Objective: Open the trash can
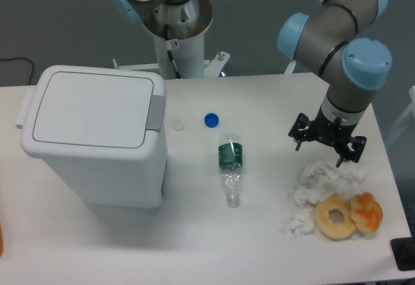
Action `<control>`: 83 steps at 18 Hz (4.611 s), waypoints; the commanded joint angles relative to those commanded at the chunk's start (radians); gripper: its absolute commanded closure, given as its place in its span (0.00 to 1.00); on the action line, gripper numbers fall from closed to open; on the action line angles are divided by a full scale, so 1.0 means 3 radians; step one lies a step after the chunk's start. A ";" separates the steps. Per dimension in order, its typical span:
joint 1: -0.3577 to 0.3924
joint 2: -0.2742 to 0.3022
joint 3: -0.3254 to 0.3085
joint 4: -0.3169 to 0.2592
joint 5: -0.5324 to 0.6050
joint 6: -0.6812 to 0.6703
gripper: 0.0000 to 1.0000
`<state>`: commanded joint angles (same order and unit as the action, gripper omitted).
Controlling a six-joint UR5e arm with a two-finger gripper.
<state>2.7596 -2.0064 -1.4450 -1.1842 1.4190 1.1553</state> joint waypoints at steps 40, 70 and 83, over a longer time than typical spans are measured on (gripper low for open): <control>-0.0741 0.1488 -0.0787 -0.0082 -0.1677 -0.2082 0.88; -0.0787 0.1483 -0.0874 -0.0067 -0.1657 -0.2066 0.88; -0.0782 0.1468 -0.0844 -0.0072 -0.1652 -0.2061 0.88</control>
<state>2.5249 -1.5662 -1.6982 -1.2057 0.9235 0.5369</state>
